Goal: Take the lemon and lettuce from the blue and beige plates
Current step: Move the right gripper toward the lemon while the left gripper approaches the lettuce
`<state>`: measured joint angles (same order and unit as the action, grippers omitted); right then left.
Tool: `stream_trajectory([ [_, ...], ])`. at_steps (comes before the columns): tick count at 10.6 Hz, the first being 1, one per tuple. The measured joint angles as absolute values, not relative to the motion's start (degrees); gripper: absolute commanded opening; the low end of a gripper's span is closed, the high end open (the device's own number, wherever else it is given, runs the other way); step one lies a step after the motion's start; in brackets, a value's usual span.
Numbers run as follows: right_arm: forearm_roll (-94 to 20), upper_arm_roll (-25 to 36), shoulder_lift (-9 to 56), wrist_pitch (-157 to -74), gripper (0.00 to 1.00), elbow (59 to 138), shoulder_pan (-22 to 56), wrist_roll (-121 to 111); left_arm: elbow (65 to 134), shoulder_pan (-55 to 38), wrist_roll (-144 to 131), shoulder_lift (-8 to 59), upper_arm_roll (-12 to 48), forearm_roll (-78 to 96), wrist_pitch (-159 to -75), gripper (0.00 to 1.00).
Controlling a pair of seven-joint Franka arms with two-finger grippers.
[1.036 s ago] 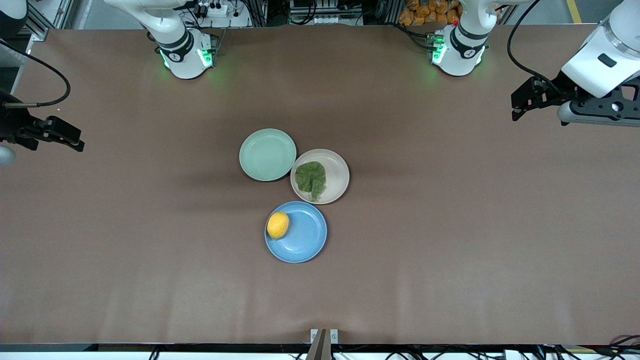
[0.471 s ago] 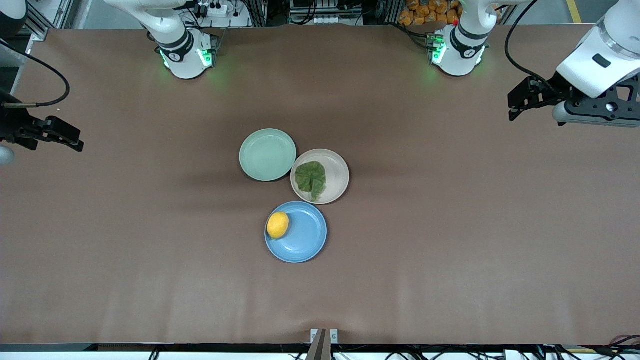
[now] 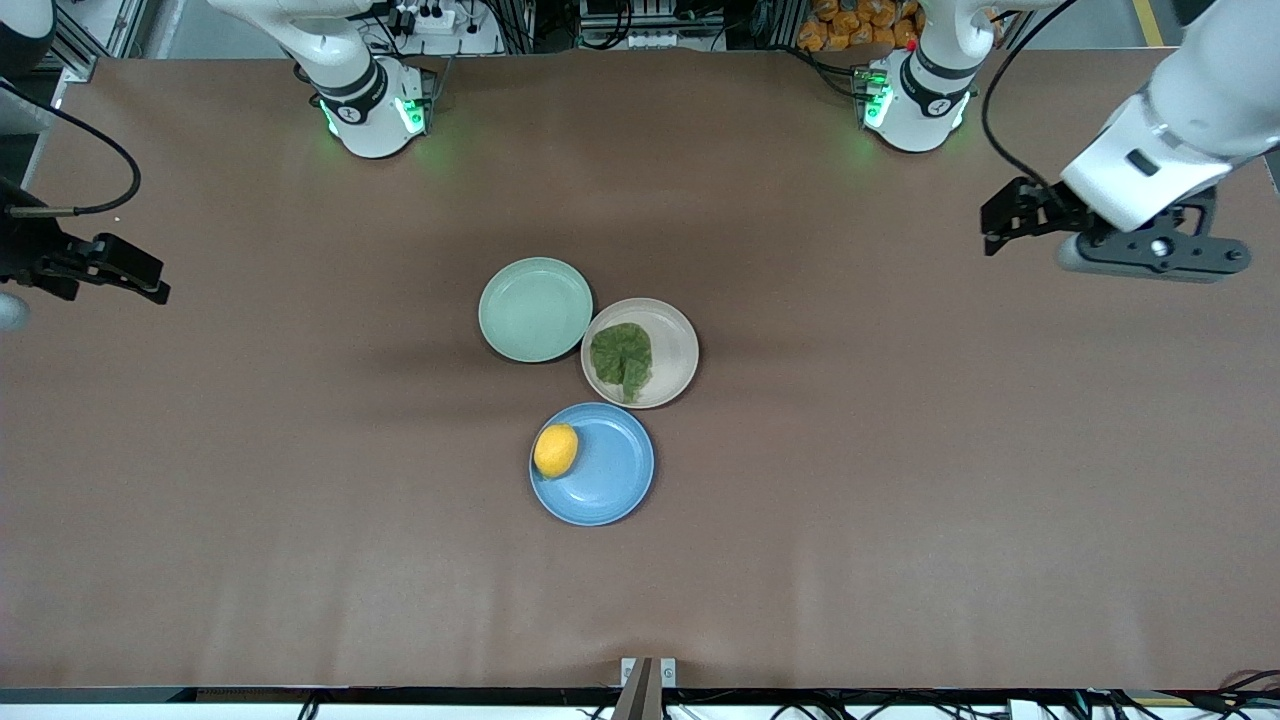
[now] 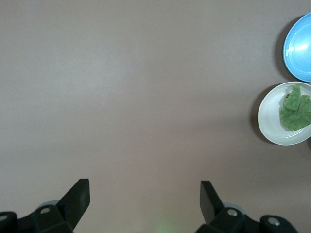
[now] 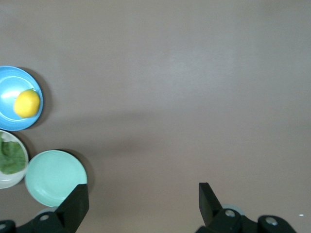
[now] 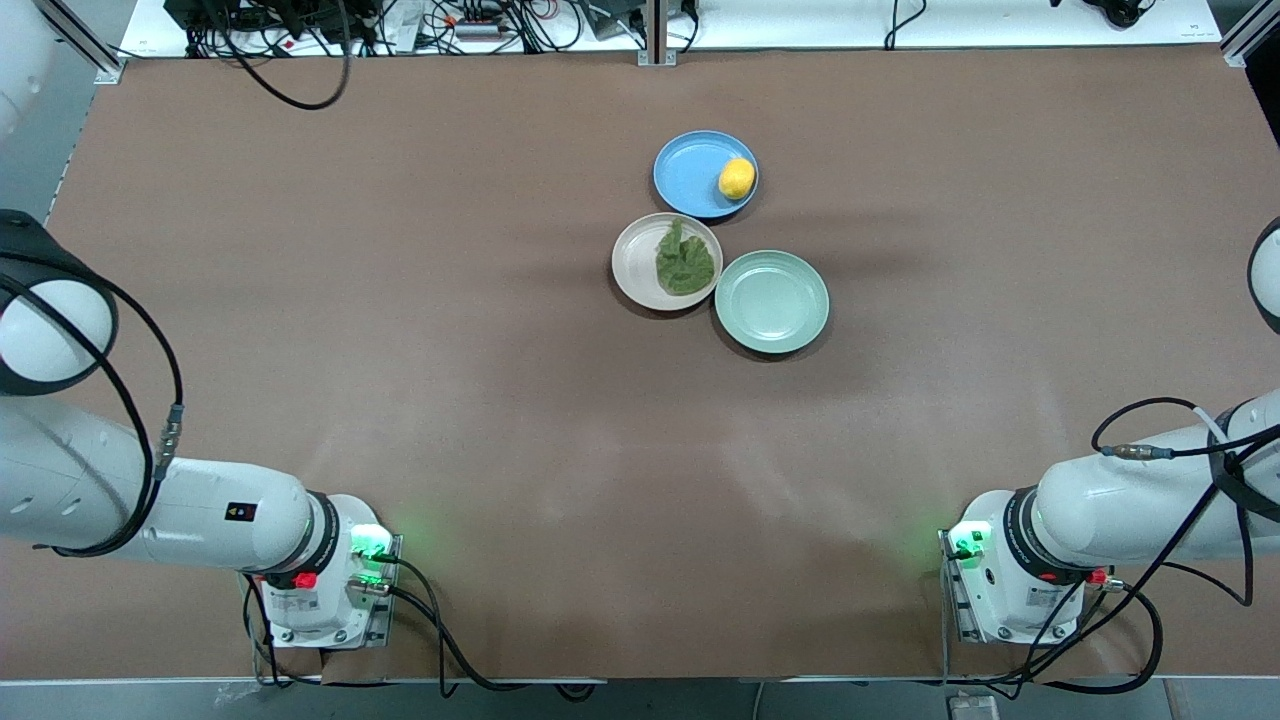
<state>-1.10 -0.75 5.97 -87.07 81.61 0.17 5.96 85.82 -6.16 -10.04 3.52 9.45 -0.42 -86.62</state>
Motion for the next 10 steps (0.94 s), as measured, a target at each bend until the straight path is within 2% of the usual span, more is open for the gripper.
stream_trajectory([
  [4, -2.47, -4.41, 7.3, -88.26, 1.0, 81.99, 1.05, 12.94, 85.88, -13.83, -23.16, 8.32, 9.86, -0.41, -88.76, 1.0],
  [6, -2.36, -6.45, 9.48, -90.43, 1.0, 82.4, 3.95, 19.41, 85.93, -17.28, -30.0, 11.52, 9.93, -0.41, -91.34, 1.0],
  [10, -2.05, -8.45, 17.44, -101.76, 1.0, 83.24, 9.52, 28.39, 86.07, -23.51, -44.42, 18.91, 10.02, -0.41, -99.08, 1.0],
])
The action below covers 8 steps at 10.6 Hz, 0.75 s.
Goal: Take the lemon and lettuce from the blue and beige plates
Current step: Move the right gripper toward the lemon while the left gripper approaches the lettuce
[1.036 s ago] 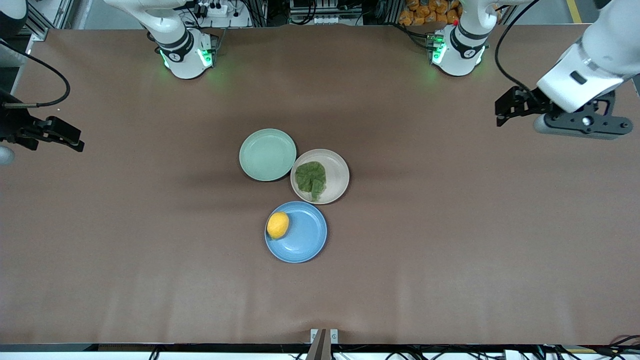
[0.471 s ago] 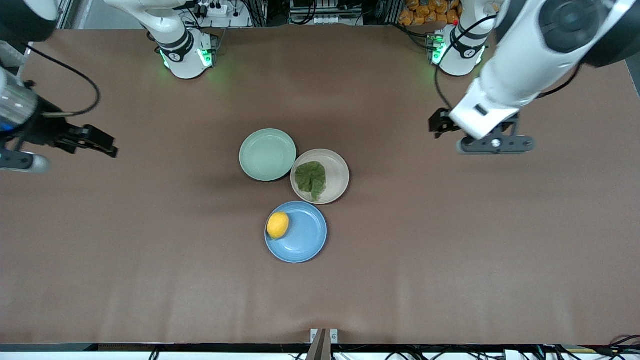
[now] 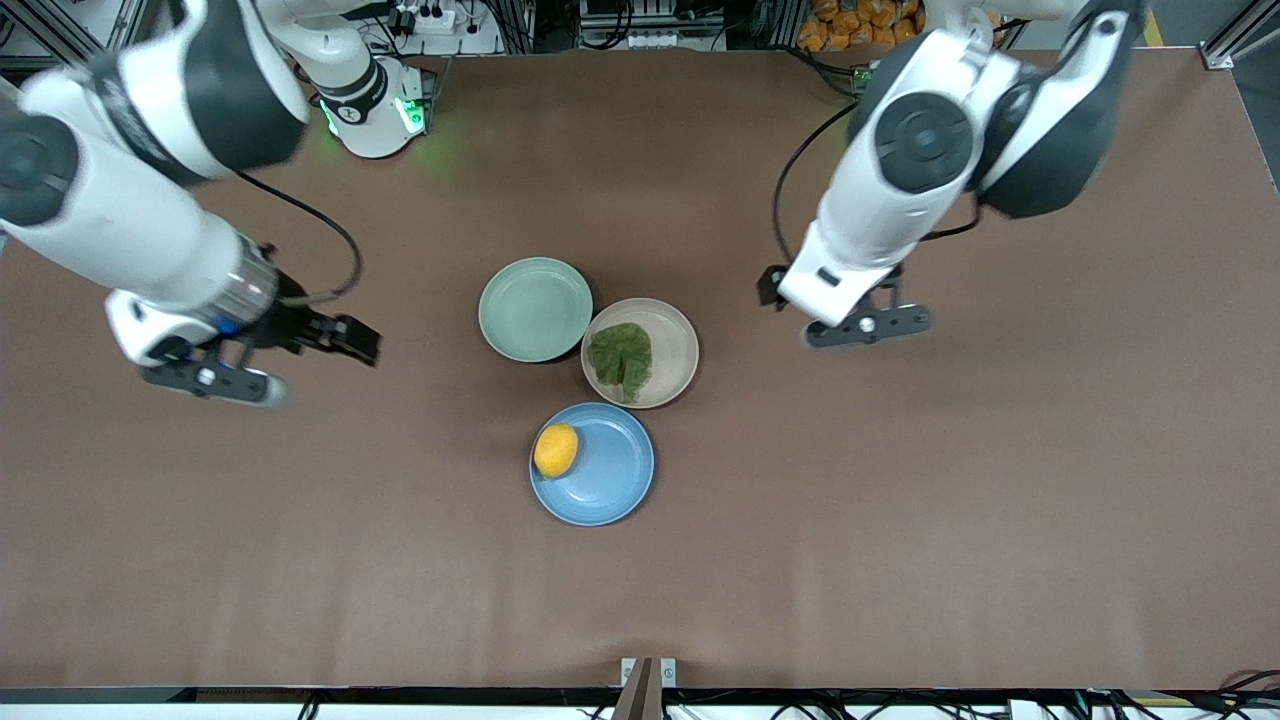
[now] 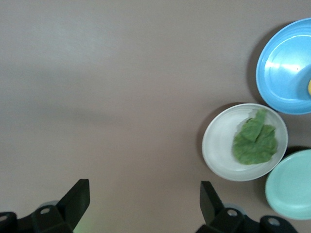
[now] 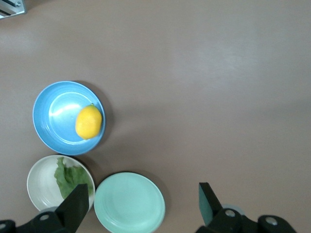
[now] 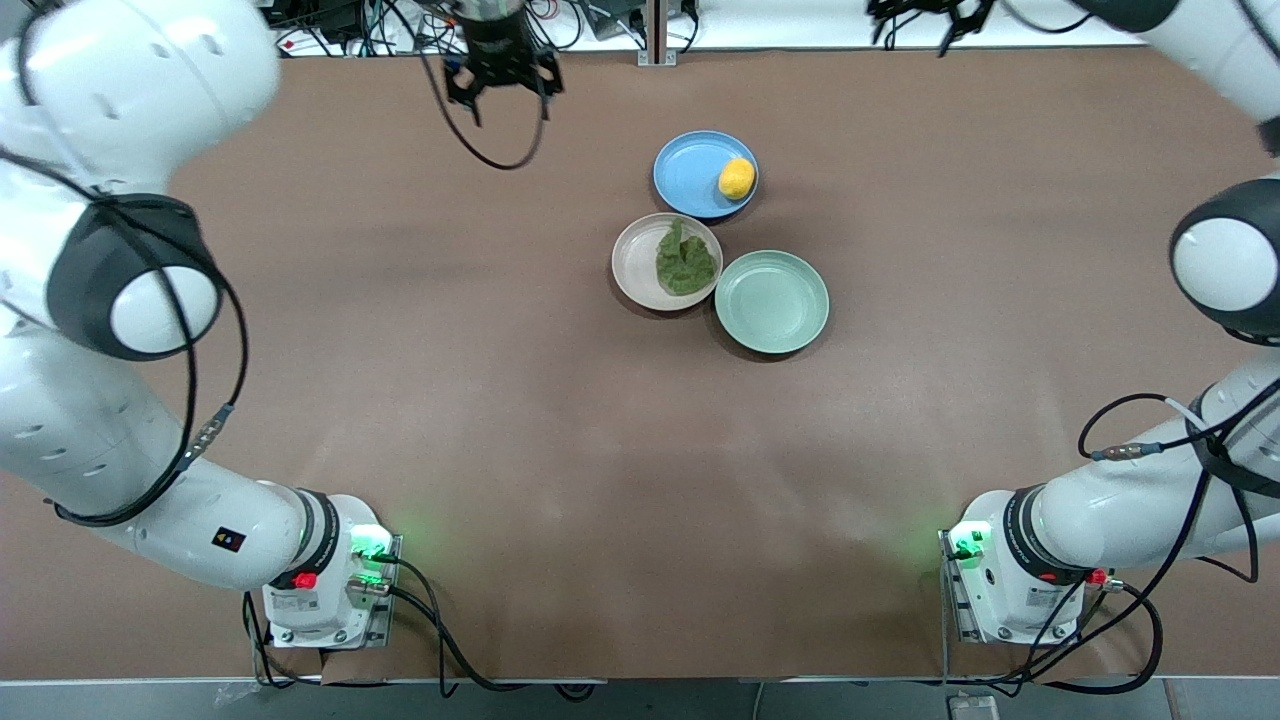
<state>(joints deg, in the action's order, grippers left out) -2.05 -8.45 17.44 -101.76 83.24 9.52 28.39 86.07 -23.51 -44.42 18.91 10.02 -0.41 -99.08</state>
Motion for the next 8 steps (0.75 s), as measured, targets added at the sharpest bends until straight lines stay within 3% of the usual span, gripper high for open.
stream_trajectory([
  [4, -2.11, -8.9, 26.32, -114.15, 1.0, 83.5, 11.76, 31.54, 86.05, -28.21, -55.67, 27.04, 10.01, -0.41, -109.25, 1.0],
  [8, -2.1, -9.03, 35.0, -128.66, 1.0, 83.53, 15.39, 40.18, 85.15, -29.87, -63.36, 31.08, 9.99, -0.41, -115.77, 1.0],
])
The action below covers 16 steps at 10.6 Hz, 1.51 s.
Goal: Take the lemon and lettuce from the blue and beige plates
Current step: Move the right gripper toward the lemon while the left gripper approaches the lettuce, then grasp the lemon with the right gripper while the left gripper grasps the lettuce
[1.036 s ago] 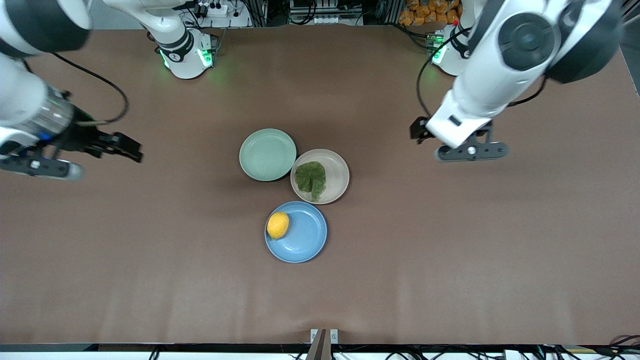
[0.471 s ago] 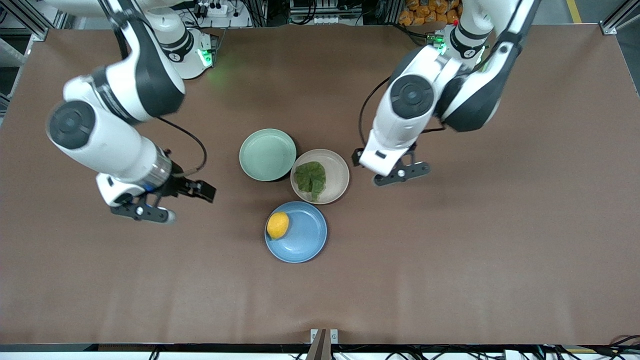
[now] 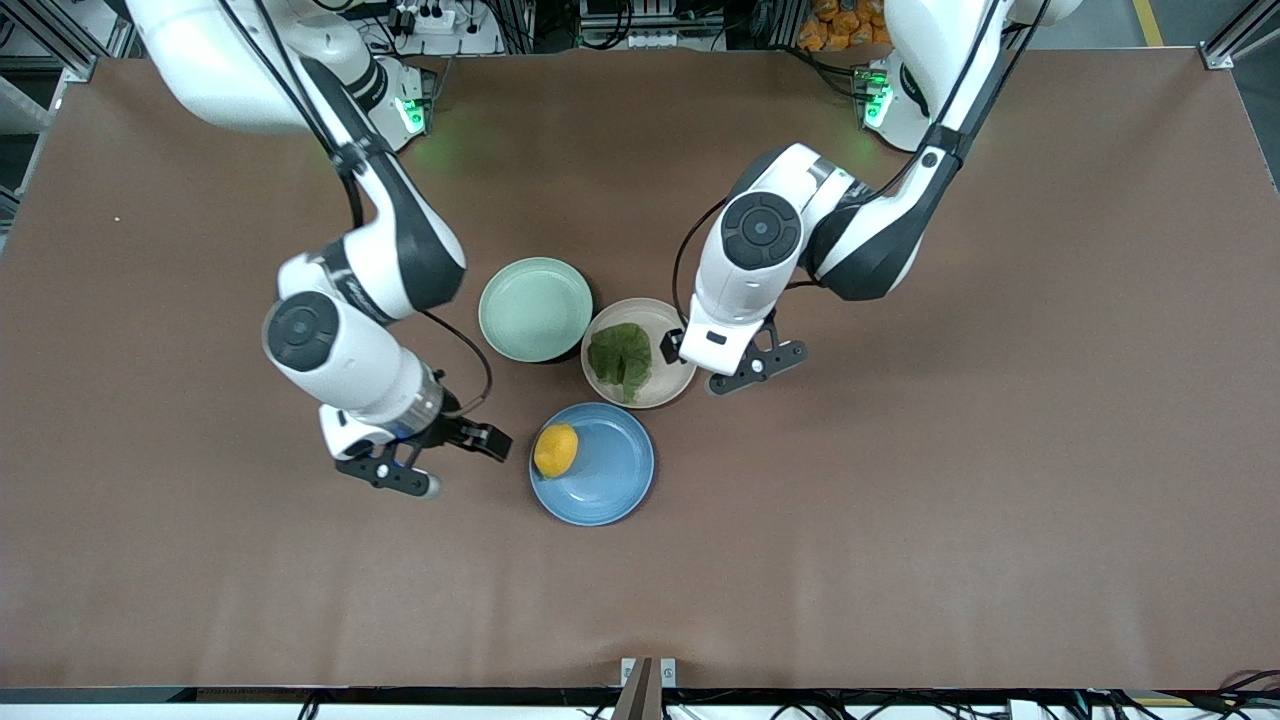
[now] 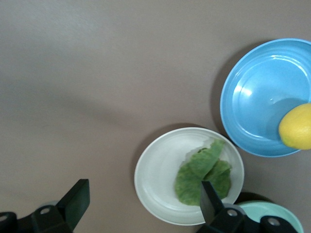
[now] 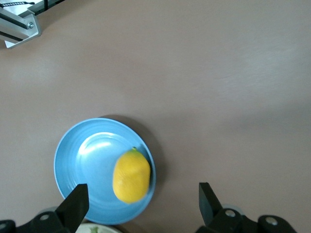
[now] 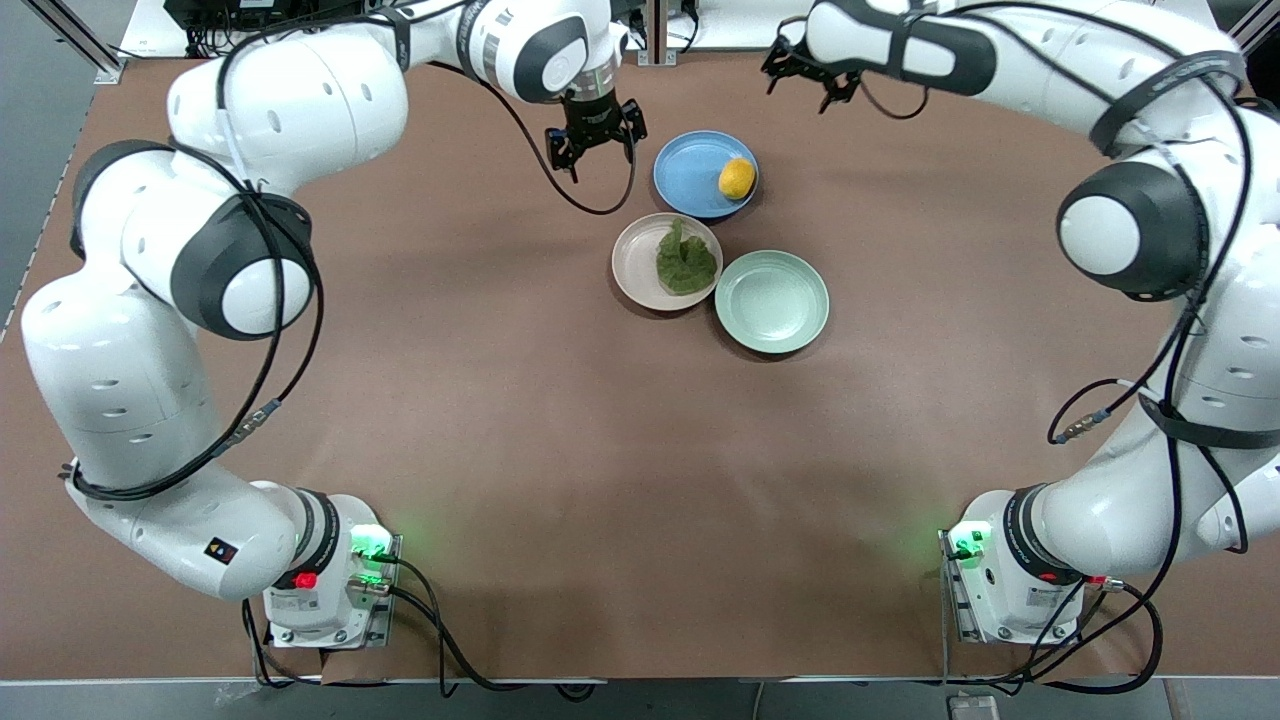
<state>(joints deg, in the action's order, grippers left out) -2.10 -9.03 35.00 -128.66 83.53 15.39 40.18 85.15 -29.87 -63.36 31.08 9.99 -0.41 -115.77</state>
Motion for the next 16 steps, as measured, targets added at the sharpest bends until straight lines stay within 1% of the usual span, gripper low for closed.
stream_trajectory([
  [2, -2.04, -9.04, 38.92, -135.54, 1.0, 83.5, 17.07, 43.86, 83.31, -31.7, -68.18, 35.02, 9.93, -0.41, -119.93, 1.0],
  [3, -1.68, -9.03, 40.42, -137.2, 1.0, 83.47, 17.81, 45.02, 82.66, -32.56, -69.93, 36.83, 9.92, -0.41, -122.38, 1.0],
  [8, 3.87, -9.08, 44.37, -138.08, 1.0, 83.42, 19.73, 51.69, 81.98, -34.84, -72.47, 42.13, 9.84, -0.41, -129.93, 1.0],
  [11, 7.05, -9.1, 46.56, -139.14, 1.0, 83.36, 21.81, 55.9, 81.8, -35.88, -72.79, 44.35, 9.83, -0.41, -131.24, 1.0],
  [12, 7.72, -9.1, 47.11, -139.69, 0.88, 83.3, 22.28, 56.64, 81.77, -36.33, -72.86, 45.0, 9.84, -0.41, -131.31, 1.0],
  [13, 8.3, -9.15, 47.46, -139.83, 0.61, 83.27, 22.48, 57.09, 81.74, -36.87, -72.9, 45.6, 9.83, -0.41, -131.34, 1.0],
  [14, 8.84, -9.39, 47.64, -139.86, 0.39, 83.17, 22.5, 57.11, 81.72, -37.38, -72.92, 46.21, 9.81, -0.41, -131.35, 1.0],
  [15, 9.32, -9.61, 47.69, -139.86, 0.19, 83.07, 22.5, 57.14, 81.71, -37.8, -72.93, 46.85, 9.79, -0.41, -131.38, 1.0],
  [16, 9.45, -9.67, 47.69, -139.85, 0.12, 82.89, 22.5, 57.14, 81.7, -38.22, -72.93, 47.45, 9.78, -0.41, -131.66, 1.0],
])
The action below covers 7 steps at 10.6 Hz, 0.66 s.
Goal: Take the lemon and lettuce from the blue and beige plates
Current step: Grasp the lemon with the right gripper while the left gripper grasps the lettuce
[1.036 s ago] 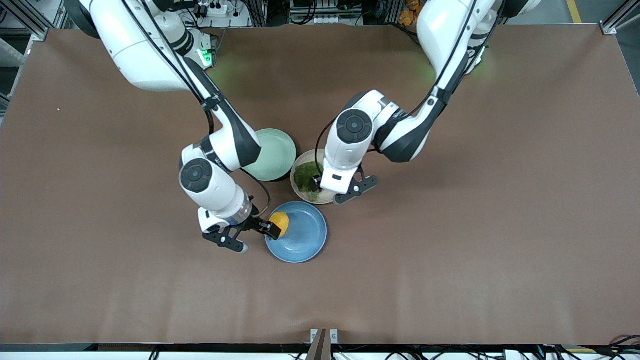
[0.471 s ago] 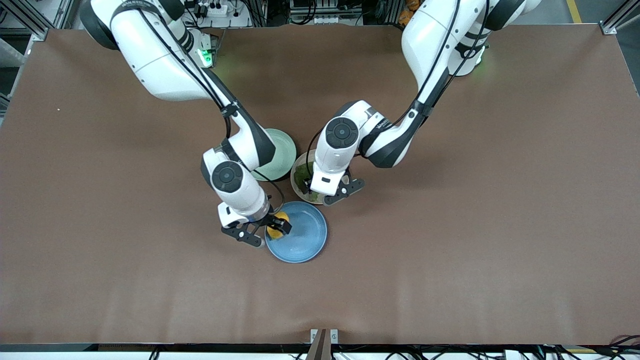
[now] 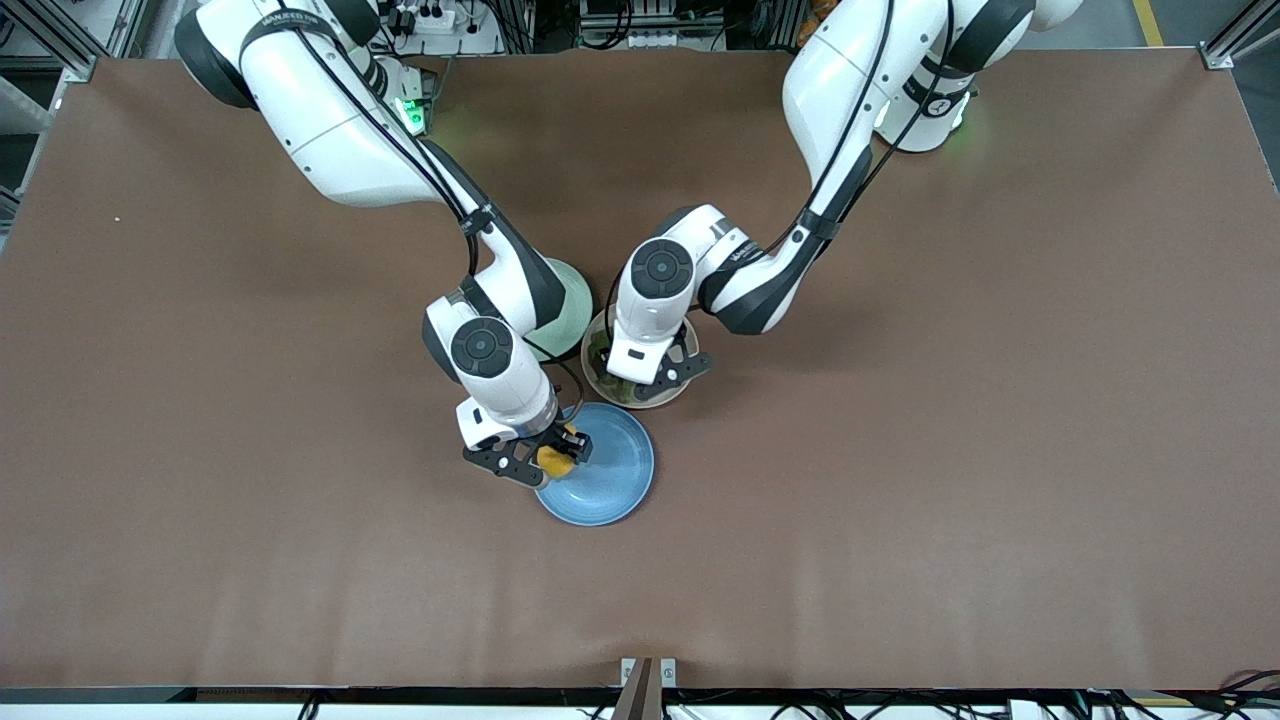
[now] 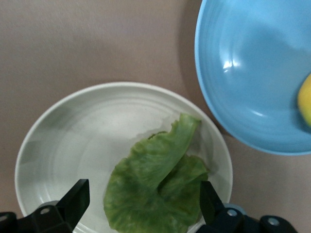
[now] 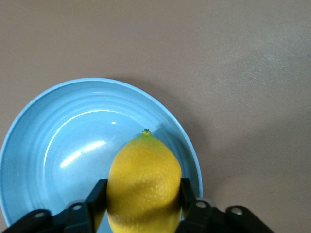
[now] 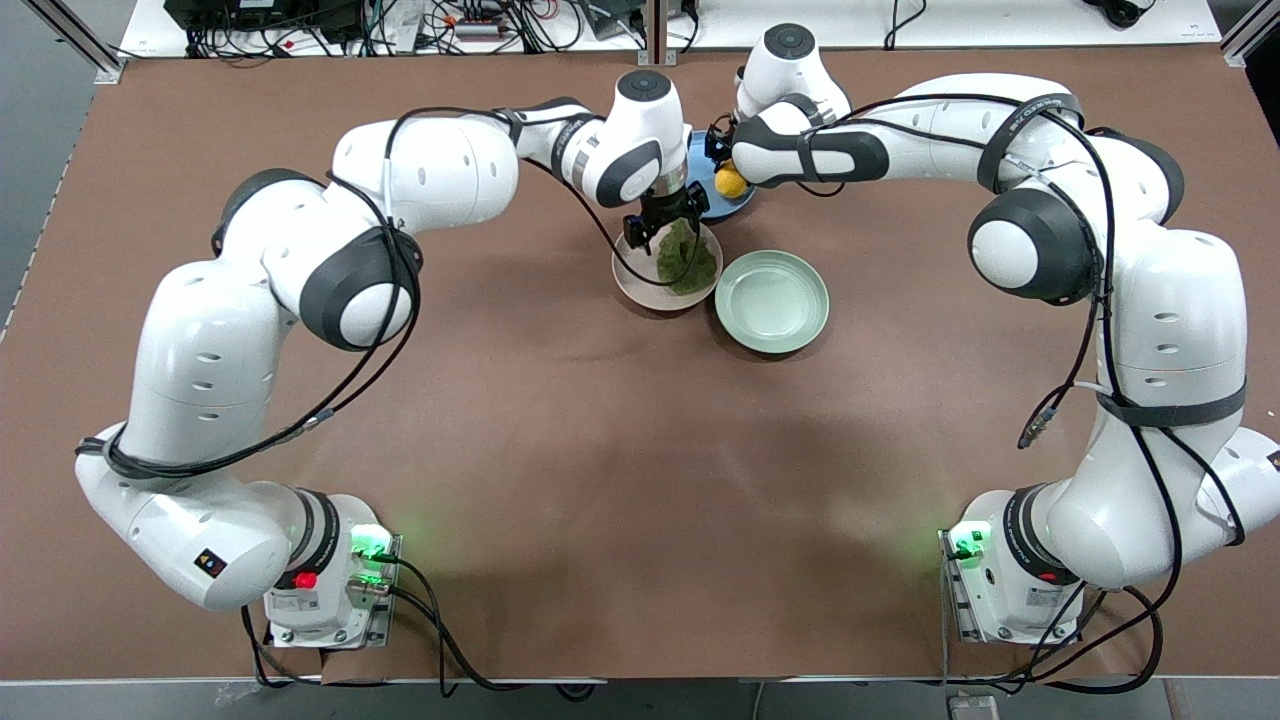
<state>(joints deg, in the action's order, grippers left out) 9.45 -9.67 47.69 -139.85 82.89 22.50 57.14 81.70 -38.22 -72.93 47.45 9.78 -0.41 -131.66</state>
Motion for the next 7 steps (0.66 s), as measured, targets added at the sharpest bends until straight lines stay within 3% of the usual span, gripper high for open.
stream_trajectory([
  [3, 9.57, -9.66, 47.72, -138.71, 0.08, 82.52, 22.4, 57.14, 81.65, -38.54, -72.93, 48.57, 9.71, -0.41, -132.92, 1.0],
  [7, 9.76, -12.67, 46.13, -127.27, 0.09, 77.1, 18.53, 54.53, 81.59, -39.29, -72.92, 49.66, 9.6, -0.4, -134.66, 1.0],
])
